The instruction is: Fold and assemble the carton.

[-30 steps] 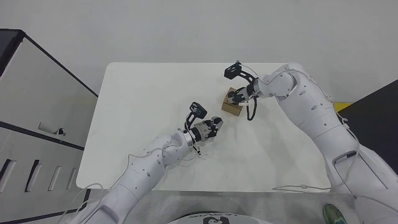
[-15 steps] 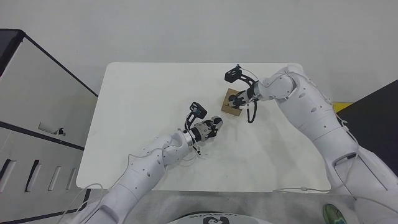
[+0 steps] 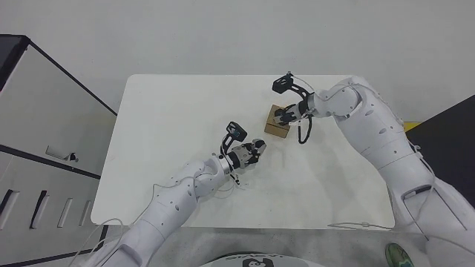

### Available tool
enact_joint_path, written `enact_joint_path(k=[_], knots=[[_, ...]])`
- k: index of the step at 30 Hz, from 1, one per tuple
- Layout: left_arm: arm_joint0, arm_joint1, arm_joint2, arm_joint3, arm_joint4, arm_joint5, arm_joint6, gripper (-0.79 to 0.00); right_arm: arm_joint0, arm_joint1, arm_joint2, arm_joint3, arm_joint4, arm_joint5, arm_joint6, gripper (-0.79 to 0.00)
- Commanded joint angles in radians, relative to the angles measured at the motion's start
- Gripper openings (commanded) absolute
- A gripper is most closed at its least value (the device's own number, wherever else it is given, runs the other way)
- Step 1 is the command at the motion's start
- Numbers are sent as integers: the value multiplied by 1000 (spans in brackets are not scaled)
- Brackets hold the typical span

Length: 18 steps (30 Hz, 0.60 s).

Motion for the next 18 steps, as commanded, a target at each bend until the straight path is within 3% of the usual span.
enact_joint_path(k=[1, 5, 8, 9, 10, 18], knots=[[0, 0, 0, 0, 0, 0, 0, -785, -18, 14, 49, -18, 60, -12, 14, -785], [0, 0, 0, 0, 0, 0, 0, -785, -73, 46, 152, -65, 179, -48, 52, -773], [0, 0, 0, 0, 0, 0, 0, -785, -118, 67, 223, -113, 270, -81, 81, -566], [0, 0, 0, 0, 0, 0, 0, -785, -137, 74, 243, -135, 315, -105, 103, -40], [0, 0, 0, 0, 0, 0, 0, -785, -137, 74, 243, -135, 315, -105, 103, 0], [0, 0, 0, 0, 0, 0, 0, -785, -137, 74, 243, -135, 315, -105, 103, 0]])
